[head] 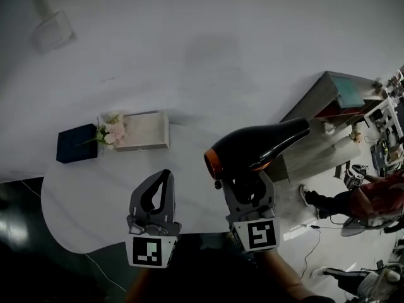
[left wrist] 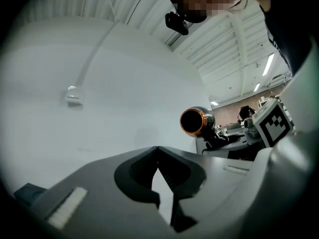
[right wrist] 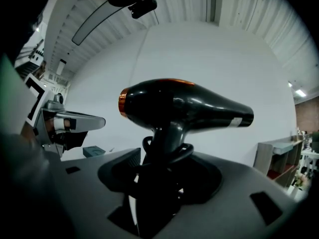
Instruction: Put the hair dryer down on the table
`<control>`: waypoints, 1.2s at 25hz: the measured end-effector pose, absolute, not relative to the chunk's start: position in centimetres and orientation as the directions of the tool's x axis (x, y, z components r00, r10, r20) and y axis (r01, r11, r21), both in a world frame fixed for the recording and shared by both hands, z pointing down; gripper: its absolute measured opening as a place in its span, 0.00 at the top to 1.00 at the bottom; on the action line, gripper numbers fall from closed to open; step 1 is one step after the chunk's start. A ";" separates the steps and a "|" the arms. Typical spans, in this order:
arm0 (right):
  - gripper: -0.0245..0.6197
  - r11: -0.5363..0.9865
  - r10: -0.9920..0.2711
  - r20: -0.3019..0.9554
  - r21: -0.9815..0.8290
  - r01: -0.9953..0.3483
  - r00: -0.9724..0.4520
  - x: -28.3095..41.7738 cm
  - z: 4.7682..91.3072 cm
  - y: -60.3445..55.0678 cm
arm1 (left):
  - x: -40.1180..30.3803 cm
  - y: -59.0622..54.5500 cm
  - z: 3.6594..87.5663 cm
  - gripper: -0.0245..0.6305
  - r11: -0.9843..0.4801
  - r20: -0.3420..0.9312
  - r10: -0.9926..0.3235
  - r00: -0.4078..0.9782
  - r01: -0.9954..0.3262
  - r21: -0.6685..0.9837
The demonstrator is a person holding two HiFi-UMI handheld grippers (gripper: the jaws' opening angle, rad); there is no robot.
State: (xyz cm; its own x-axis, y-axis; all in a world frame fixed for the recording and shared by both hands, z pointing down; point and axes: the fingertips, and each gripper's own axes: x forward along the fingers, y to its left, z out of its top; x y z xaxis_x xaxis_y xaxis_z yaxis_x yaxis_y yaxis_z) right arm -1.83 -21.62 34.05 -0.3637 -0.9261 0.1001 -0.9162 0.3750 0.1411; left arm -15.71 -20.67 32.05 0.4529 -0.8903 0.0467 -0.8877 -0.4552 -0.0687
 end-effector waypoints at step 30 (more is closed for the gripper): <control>0.59 0.282 -0.897 0.367 0.046 -0.958 -0.246 -4.2 48.3 -25.9 | -15.5 -26.4 41.9 0.94 -0.587 0.249 -0.792 0.557 -0.807 -0.062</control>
